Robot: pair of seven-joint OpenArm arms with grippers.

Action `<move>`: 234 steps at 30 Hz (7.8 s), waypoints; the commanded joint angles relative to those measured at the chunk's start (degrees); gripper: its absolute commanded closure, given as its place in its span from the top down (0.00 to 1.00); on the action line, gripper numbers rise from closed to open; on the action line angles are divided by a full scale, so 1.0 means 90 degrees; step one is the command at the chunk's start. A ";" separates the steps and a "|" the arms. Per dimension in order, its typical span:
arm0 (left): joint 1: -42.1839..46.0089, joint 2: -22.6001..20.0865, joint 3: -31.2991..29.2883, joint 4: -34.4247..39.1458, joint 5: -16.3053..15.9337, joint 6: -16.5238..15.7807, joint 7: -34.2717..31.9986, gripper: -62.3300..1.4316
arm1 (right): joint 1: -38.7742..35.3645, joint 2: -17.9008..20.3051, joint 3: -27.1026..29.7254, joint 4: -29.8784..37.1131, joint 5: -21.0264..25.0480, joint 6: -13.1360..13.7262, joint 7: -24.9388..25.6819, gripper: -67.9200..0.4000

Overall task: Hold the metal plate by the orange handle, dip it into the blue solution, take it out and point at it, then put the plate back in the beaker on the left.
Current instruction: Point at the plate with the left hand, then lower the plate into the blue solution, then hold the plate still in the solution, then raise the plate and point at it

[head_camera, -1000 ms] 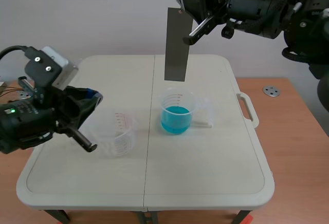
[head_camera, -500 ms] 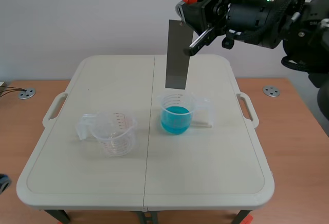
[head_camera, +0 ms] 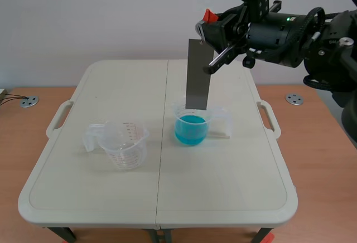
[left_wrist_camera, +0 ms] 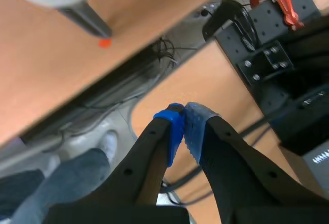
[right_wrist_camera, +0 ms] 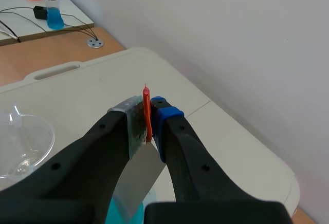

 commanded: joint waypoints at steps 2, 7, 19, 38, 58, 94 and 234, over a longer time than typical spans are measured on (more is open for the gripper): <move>-0.0061 0.0160 0.0053 -0.0075 -0.0041 -0.0034 -0.0051 0.05 | 0.0126 0.0049 0.0070 -0.0073 0.0068 -0.0022 0.0165 0.02; -0.0068 0.0180 0.0053 -0.0158 -0.0041 -0.0036 -0.0044 0.05 | 0.0126 0.0032 0.0070 -0.0359 0.0066 -0.0022 0.0444 0.02; -0.0080 0.0180 0.0053 -0.0158 -0.0041 -0.0039 -0.0010 0.05 | 0.0129 -0.0323 0.0041 -0.1331 -0.0202 0.0002 0.1037 0.02; -0.0080 0.0180 0.0053 -0.0158 -0.0041 -0.0039 0.0005 0.05 | 0.0129 -0.0673 0.0041 -0.2494 -0.0867 0.0168 0.1829 0.02; -0.0080 0.0180 0.0053 -0.0158 -0.0041 -0.0039 0.0005 0.05 | 0.0131 -0.0675 0.0041 -0.2603 -0.0986 0.0168 0.1863 0.02; -0.0083 0.0180 0.0053 -0.0158 -0.0041 -0.0039 0.0005 0.05 | 0.0131 -0.0673 0.0041 -0.2603 -0.0986 0.0168 0.1843 0.03; -1.0168 0.2402 0.4155 -0.2975 0.0306 -0.1498 0.1321 0.05 | 0.0095 -0.0639 0.0554 0.0906 -0.0022 0.0313 -0.0197 0.03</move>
